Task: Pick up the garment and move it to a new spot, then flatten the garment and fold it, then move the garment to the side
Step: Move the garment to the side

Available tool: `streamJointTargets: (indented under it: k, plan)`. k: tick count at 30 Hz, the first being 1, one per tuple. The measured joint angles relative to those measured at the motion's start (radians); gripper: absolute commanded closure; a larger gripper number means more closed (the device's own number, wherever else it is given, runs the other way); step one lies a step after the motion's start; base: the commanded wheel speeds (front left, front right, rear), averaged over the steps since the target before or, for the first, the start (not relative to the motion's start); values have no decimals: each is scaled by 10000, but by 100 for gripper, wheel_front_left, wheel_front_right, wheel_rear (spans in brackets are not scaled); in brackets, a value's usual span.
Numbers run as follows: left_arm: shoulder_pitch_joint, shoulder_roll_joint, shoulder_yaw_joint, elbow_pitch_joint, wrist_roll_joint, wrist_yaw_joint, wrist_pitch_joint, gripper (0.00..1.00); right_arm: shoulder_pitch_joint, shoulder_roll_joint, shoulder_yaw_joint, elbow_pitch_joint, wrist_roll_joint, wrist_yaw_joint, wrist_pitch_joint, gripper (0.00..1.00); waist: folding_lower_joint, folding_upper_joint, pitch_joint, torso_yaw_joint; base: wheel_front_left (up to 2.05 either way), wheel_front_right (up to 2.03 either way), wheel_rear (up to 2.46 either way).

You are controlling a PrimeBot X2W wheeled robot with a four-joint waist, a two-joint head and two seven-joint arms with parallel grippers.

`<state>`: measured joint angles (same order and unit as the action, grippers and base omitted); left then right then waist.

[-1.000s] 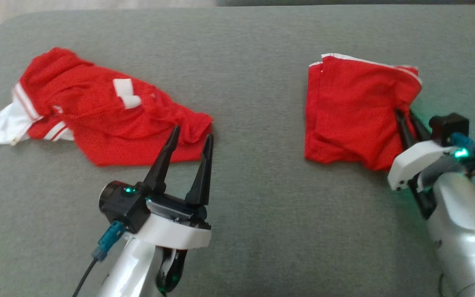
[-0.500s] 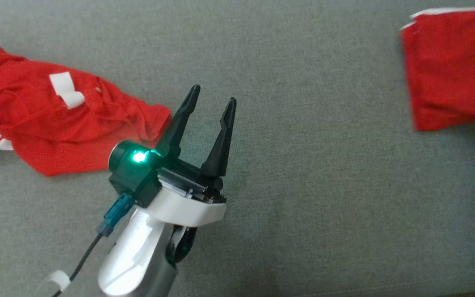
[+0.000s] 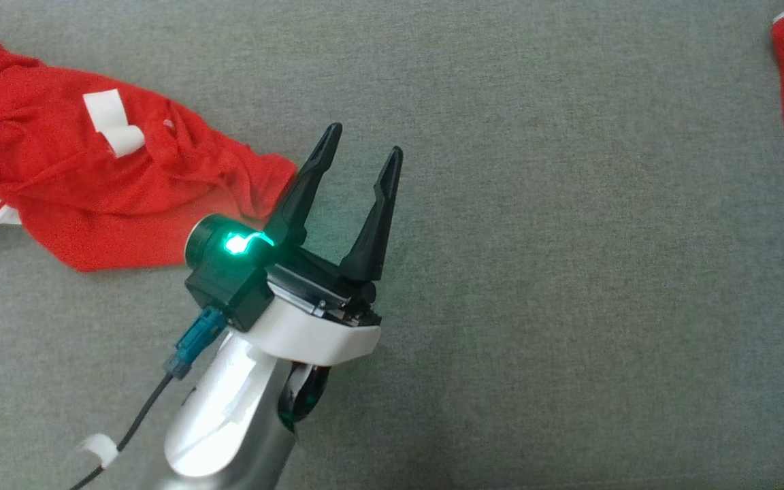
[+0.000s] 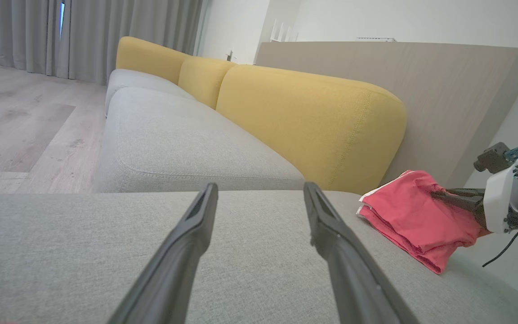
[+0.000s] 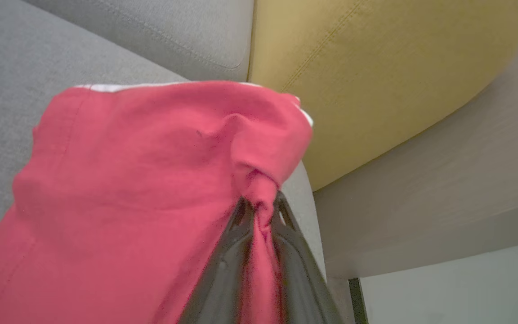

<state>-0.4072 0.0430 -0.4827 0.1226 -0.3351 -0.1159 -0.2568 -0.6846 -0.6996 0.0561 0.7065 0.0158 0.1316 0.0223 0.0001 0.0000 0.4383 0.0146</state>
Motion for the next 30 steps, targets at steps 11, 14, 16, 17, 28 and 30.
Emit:
streamJointTargets:
  k: [11,14,16,17,28,30]
  plan:
    - [52,-4,422,100,-75,-71,0,0,241,1379,-1091,-1152,25,0,-420,0,-1,0,-646,152,0,0,0]
    - [221,-2,702,205,-86,-61,0,0,466,2280,-1114,-1829,207,0,-558,0,-2,0,-1034,165,0,0,0]
    - [482,-6,886,297,-84,-56,0,0,595,2886,-1041,-2372,385,0,-669,0,-2,0,-1323,168,0,0,0]
    - [633,-6,988,334,-82,-27,0,0,664,3145,-949,-2660,387,0,-675,0,-2,0,-1477,169,0,0,0]
    - [1970,2,2098,326,295,102,0,0,2562,5837,-938,-5087,1342,-2,-993,0,-4,1,-3055,357,0,0,0]
    - [2189,4,2163,332,418,100,0,0,3120,6055,-943,-5135,1346,0,-1214,0,-4,1,-3203,410,0,0,0]
